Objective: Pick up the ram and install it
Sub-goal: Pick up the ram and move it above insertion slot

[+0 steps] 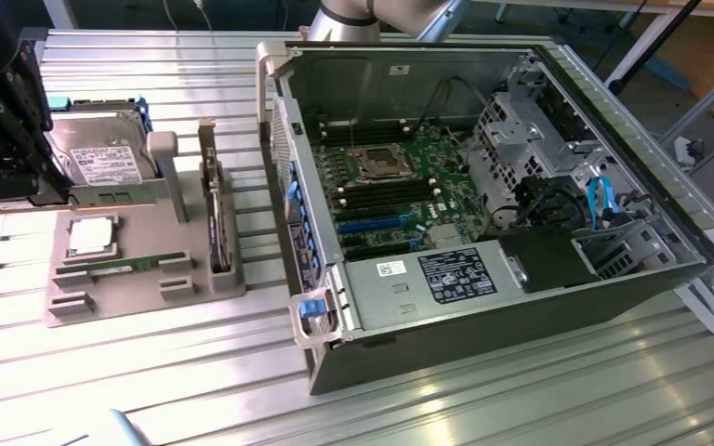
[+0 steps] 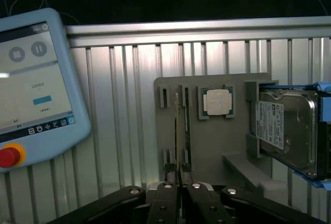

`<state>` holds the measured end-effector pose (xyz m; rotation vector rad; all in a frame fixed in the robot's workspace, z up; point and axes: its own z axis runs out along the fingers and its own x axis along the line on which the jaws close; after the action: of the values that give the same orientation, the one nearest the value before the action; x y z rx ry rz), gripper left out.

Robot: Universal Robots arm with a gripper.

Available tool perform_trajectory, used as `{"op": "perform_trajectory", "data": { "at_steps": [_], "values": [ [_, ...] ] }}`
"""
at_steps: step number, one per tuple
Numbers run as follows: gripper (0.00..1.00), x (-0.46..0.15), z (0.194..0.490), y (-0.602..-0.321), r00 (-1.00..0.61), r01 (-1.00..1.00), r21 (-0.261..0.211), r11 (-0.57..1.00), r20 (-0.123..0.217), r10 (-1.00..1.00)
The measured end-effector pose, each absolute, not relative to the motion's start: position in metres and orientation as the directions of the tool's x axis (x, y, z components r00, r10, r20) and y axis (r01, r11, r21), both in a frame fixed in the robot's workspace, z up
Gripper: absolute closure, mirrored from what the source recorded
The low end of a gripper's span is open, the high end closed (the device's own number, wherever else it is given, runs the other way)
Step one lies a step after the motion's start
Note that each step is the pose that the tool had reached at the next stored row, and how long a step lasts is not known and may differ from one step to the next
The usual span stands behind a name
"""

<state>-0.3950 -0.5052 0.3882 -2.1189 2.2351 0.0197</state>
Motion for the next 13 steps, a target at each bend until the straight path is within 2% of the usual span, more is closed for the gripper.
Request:
{"op": "perform_trajectory", "data": {
  "at_steps": [13],
  "values": [
    [0.87, -0.324, 0.387, -0.505, -0.053, -0.998, -0.029, 0.054, -0.053, -0.997]
  ]
}}
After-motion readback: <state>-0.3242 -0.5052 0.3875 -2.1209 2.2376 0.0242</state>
